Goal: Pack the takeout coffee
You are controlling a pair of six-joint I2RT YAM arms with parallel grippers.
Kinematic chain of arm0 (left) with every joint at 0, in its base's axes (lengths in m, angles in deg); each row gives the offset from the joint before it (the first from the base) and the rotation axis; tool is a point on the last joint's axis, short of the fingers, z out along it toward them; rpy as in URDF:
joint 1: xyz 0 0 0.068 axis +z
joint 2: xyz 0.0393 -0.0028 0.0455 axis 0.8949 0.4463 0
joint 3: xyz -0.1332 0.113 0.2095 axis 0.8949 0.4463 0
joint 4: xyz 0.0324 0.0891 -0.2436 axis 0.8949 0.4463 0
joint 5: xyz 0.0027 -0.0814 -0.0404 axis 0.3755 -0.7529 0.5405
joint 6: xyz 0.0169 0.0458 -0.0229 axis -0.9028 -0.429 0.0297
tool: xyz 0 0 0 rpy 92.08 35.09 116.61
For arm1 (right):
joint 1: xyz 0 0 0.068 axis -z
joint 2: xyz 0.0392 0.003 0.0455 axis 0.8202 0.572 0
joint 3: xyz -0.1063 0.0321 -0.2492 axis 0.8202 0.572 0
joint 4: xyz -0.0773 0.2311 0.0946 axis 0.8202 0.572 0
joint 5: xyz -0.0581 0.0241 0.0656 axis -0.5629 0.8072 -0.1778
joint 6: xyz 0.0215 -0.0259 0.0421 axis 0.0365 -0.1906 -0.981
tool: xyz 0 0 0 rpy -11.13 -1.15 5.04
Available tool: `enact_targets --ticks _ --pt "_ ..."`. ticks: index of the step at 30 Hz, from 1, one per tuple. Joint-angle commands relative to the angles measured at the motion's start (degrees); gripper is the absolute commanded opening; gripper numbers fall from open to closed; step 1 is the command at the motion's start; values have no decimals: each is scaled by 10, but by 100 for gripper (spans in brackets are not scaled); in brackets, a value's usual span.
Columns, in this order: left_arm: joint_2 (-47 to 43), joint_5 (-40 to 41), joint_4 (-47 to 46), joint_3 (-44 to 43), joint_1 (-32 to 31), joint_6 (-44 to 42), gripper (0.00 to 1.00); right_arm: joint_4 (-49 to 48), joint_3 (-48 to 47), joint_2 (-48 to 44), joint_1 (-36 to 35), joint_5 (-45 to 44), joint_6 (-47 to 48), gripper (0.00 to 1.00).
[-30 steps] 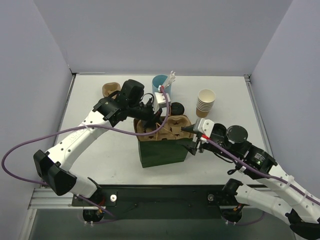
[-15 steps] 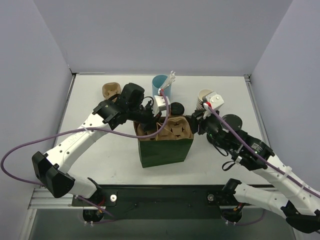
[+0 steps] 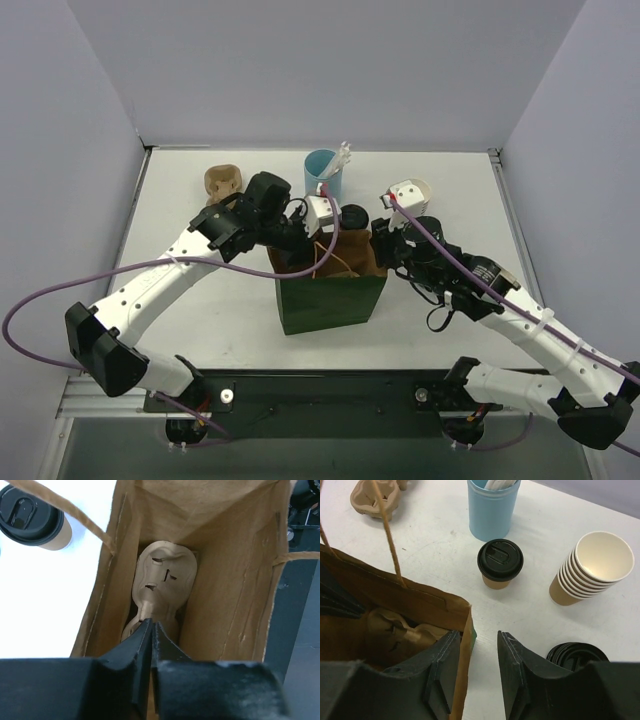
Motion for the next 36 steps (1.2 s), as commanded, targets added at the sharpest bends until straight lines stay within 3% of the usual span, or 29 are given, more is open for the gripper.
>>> enact_targets --ticks 1,5,7,11,16,20,24,25,29,36 --pt "-36 11 -40 2 -4 24 22 17 -24 -4 9 -4 -28 36" --pt "-73 35 -101 7 -3 59 31 39 -34 2 10 21 -37 38" --pt "-92 69 -122 17 -3 93 46 52 -36 8 11 22 -41 38" --pt "-139 118 -153 21 -2 142 59 60 -34 17 14 29 -44 39" --pt "-180 309 -71 9 -2 247 63 73 -48 45 17 35 -46 36" --pt "-194 407 30 17 -2 334 65 86 -69 68 17 42 -49 32" --pt "-203 421 57 53 -3 388 65 90 -78 100 17 36 -55 14" --pt "-204 419 51 59 -2 403 65 90 -84 108 18 30 -57 1" --pt "-185 429 70 36 -3 423 65 88 -126 143 17 -36 -101 0" --pt "-153 451 157 -89 -5 520 65 95 -193 198 -25 -64 -190 0"
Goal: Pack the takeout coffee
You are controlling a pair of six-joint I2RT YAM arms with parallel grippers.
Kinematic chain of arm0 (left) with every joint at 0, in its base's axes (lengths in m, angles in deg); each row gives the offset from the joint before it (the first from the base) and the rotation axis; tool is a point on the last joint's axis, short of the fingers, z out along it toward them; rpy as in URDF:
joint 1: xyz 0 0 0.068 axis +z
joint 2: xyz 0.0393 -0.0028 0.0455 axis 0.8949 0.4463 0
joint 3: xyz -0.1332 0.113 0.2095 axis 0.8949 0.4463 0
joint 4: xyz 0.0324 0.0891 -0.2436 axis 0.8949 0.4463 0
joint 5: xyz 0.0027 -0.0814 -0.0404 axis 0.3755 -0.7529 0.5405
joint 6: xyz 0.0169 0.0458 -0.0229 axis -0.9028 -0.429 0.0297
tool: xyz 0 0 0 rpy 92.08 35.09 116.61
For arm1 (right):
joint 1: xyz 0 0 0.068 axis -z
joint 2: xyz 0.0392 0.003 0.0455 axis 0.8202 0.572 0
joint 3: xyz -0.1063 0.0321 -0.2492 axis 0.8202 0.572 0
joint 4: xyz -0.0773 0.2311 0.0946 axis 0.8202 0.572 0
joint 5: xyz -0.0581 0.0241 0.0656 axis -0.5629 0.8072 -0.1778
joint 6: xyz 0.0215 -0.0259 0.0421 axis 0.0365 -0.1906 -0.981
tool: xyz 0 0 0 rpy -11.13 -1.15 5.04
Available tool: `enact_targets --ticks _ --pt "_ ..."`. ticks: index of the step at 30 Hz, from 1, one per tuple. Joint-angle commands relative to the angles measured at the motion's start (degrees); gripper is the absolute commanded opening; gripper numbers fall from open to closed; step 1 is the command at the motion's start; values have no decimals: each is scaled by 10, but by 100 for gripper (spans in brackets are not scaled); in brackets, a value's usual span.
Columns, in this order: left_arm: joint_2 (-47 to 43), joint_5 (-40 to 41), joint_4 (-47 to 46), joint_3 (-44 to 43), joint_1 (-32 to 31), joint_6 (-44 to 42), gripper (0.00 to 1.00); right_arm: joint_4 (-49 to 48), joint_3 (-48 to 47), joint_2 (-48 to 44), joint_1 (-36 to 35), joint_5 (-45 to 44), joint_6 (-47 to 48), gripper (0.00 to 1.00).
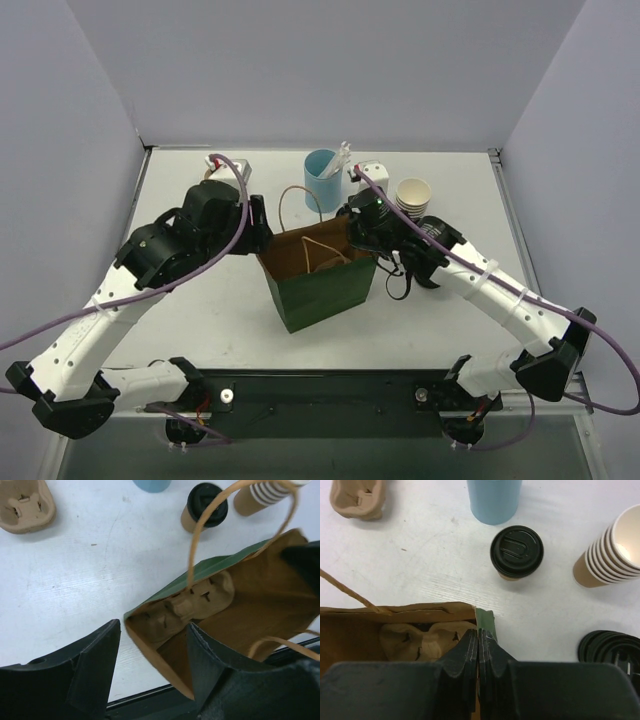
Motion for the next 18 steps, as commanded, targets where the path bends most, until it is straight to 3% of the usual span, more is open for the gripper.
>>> enact_targets --ticks 1,5,9,18 --pt "14 31 65 -113 -3 85 65 25 -65 12 -24 -48 -93 0" --pt "67 35 161 -190 -4 105 64 71 -84 9 -24 -74 -170 0" --pt "72 46 209 -166 -4 125 64 70 -63 6 -31 -72 -190 0" --pt "73 24 142 -93 -3 141 65 61 16 -43 -30 -73 -229 0"
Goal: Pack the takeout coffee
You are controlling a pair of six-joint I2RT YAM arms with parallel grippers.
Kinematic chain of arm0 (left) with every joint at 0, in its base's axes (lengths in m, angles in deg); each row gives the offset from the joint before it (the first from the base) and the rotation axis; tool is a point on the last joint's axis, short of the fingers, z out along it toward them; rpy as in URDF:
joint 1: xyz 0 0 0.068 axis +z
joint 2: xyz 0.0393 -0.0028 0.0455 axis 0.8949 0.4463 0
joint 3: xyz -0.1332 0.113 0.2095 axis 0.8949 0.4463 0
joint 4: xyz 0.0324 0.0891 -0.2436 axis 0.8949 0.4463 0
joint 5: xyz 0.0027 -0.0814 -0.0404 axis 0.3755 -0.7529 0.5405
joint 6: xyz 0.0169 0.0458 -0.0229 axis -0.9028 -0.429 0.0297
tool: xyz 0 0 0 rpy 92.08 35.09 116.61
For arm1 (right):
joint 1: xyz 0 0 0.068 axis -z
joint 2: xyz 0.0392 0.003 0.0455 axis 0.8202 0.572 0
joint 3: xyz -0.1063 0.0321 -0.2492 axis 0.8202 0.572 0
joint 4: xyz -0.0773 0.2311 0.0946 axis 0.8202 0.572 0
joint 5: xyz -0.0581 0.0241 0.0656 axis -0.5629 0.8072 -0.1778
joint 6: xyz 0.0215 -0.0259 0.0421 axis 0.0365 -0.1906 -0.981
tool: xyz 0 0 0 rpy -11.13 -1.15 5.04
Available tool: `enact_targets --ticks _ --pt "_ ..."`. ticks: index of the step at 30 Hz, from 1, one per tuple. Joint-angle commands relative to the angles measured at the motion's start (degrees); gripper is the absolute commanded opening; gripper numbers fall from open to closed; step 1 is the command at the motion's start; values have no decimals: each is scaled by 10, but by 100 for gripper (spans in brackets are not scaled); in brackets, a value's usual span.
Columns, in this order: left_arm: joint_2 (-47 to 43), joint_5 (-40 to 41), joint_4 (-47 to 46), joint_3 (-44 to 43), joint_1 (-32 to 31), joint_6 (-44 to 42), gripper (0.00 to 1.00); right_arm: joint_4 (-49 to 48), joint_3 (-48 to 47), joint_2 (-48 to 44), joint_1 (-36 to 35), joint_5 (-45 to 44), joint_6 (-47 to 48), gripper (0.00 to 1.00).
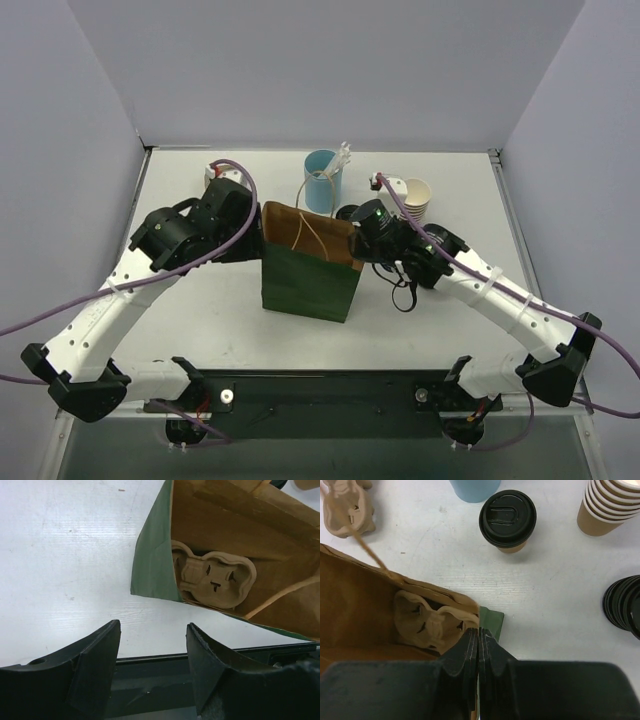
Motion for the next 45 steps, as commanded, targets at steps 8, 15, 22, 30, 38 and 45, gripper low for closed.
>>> enact_targets --ticks 8,15,22,30,38,45 --pt "48 28 -65 -55 1 -41 66 -11 14 -56 3 -2 -1 0" --pt "49 31 -77 -72 7 -53 63 -14 22 -52 1 -6 -1 0" --pt "23 -22 -112 5 57 -62 62 -48 72 -72 -11 -10 31 0" --pt "26 -121 -221 61 110 -99 58 -56 82 -72 -12 -12 49 0" --pt "34 -62 -151 -20 112 -78 58 -56 86 -75 -10 -4 63 0" --pt "34 -103 -206 -6 110 -84 57 -55 85 -76 -3 4 78 0"
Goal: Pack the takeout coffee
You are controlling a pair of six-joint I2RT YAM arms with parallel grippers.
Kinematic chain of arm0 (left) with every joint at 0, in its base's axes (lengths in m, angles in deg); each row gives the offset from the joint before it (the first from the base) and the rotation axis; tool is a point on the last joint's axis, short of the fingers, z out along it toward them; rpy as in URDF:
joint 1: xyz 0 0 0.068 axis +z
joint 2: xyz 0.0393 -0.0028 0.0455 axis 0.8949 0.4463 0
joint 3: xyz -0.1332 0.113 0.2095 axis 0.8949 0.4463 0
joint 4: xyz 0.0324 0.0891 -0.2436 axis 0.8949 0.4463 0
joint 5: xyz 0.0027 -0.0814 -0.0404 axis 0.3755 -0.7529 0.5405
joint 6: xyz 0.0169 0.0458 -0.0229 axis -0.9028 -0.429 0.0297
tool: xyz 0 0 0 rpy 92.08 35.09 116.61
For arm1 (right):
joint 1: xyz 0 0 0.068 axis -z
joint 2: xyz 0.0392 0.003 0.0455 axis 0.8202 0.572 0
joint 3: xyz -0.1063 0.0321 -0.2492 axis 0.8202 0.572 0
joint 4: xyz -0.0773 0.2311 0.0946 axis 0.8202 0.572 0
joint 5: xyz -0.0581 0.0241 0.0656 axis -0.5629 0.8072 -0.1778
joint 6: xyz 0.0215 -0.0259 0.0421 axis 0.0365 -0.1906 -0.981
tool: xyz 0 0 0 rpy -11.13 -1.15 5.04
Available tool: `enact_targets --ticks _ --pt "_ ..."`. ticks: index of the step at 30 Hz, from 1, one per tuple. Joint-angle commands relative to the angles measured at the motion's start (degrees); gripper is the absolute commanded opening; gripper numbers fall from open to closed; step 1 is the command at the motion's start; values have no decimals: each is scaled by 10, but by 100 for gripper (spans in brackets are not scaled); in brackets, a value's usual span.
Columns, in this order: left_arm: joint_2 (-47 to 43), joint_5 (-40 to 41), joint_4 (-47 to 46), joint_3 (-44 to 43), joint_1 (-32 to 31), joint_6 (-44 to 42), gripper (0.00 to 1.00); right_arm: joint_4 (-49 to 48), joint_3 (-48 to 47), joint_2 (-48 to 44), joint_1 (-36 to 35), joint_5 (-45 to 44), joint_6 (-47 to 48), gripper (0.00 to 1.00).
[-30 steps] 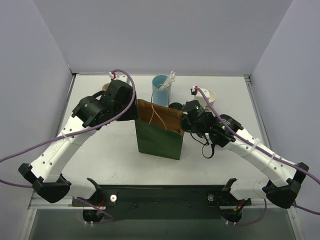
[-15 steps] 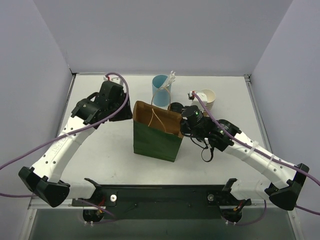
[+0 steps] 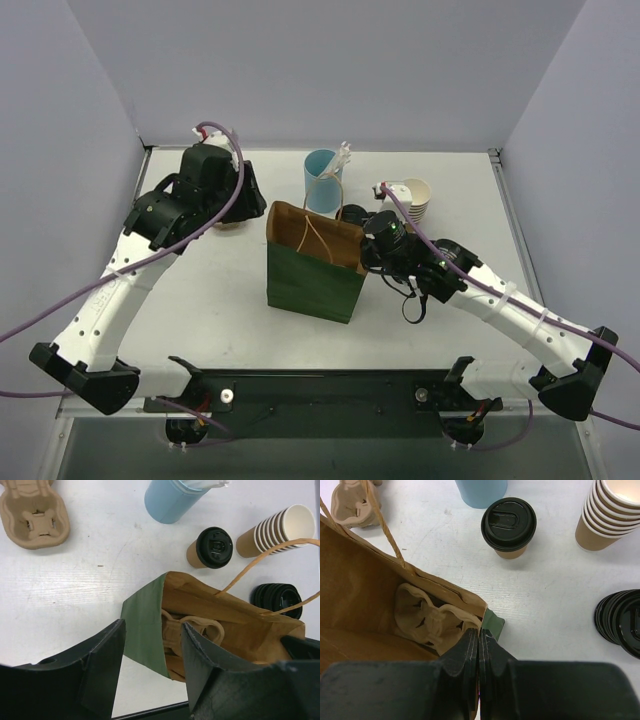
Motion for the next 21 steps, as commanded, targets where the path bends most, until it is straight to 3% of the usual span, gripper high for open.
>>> enact_targets --ticks 1,3,12,13,15,17,21 --pt "3 -30 -40 17 0 4 56 4 5 -9 5 2 15 0" --pt "12 -35 -35 29 0 5 51 4 5 -8 6 6 17 0" --pt "27 -72 -74 72 -1 -27 47 4 0 -1 8 5 23 0" --pt "30 -71 -81 79 -1 -35 42 4 -1 1 8 4 23 0" --pt "32 -71 -75 79 -1 -38 13 -6 -4 7 9 -1 37 0" --pt "25 -74 -69 62 -1 -48 0 -14 -28 11 13 -6 55 0" --pt "-23 -43 -78 17 -36 -68 0 -88 -61 2 -6 13 134 0"
